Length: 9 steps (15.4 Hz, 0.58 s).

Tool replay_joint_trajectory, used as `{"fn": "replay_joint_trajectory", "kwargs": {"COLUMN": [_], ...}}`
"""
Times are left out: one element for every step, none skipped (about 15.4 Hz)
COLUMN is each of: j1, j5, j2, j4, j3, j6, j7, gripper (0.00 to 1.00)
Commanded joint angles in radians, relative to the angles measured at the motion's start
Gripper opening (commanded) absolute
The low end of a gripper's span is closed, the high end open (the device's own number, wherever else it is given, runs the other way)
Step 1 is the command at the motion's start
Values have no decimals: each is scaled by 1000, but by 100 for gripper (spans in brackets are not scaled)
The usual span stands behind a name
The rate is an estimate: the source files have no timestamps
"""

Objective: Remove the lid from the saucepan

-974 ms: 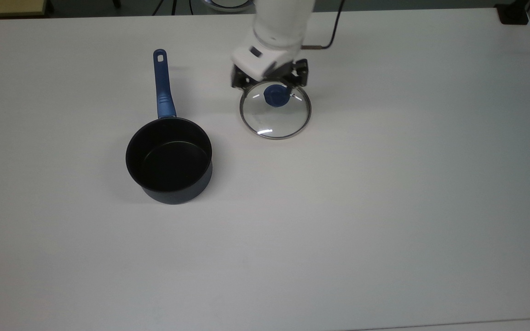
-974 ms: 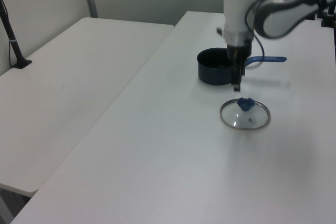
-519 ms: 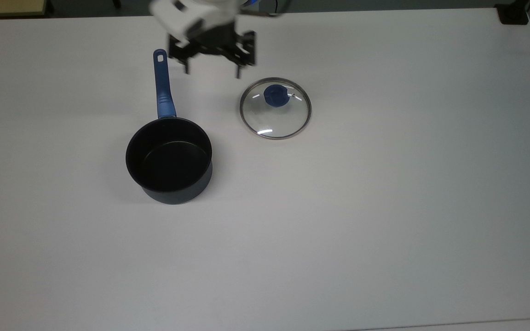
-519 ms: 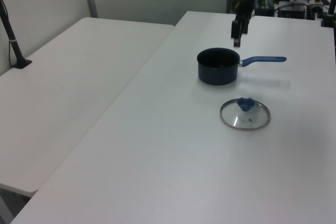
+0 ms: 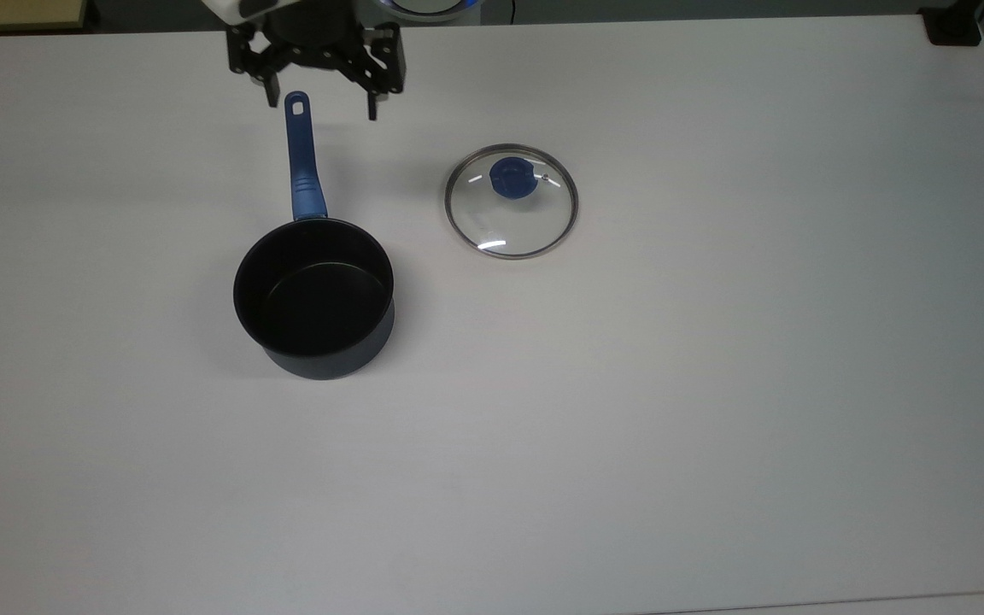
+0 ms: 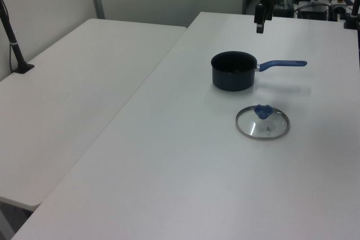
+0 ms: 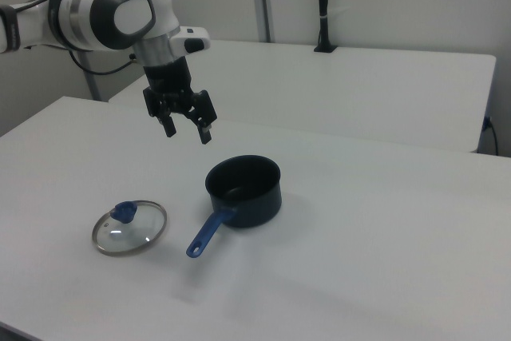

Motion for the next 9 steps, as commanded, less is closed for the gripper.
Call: {"fn": "replay_joint_trajectory", "kwargs": {"j1": [-22,-23,-23,-23,-23,-23,-23,-23,-22], "j5": [1,1,2,2,9,15,19,28,32], "j2": [-32,-31,-31,-32,-34,-35,-35,-35,-34], "j4": [5,5,5,5,5,5,5,14,23], "j3": [-2,-2,-7,-19,-25,-30,-39,-45,-48], "j6": [-78,-79,-79,-79,-81,-85,-96,-104,-111], "j7": [-81,-101,-109,-111,-112,-115,-129,-141,-142], "gripper": [100,100,100,100,100,100,100,100,100]}}
